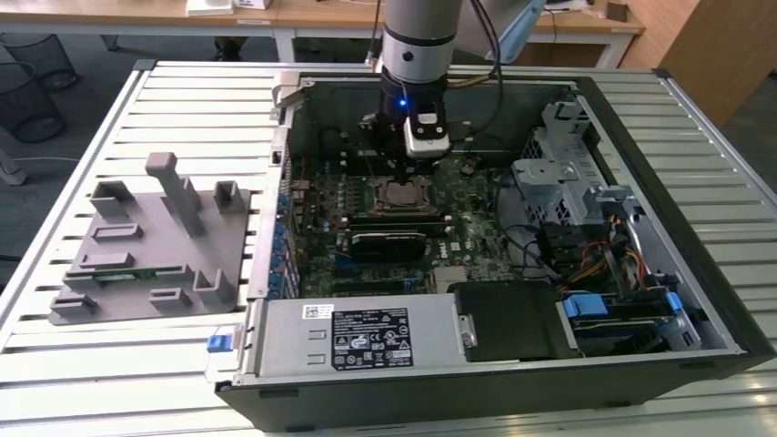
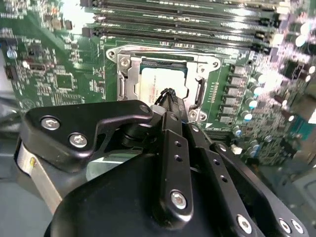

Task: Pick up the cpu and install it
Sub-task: 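Install the first cpu locking lever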

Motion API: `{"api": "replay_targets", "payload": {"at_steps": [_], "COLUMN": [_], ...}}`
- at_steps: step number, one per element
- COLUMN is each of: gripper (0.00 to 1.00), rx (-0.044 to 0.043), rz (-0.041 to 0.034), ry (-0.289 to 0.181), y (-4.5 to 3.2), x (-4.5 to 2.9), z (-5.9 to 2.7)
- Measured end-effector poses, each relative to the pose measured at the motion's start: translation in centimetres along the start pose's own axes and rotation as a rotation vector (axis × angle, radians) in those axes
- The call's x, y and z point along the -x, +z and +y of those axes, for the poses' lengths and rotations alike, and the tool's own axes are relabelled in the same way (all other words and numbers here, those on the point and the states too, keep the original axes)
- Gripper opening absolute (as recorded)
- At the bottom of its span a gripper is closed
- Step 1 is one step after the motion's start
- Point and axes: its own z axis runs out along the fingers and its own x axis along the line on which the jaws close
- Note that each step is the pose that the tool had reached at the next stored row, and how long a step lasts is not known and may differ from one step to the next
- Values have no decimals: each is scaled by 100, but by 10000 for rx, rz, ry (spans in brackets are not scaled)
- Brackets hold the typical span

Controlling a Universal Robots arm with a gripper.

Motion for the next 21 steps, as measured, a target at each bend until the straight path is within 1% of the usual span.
{"api": "replay_targets", "payload": {"at_steps": [21], "gripper": [11], "rx": [-39], "rz": [-50], "ry": [-3827], "y": [33], "x": [0], "z": [0]}}
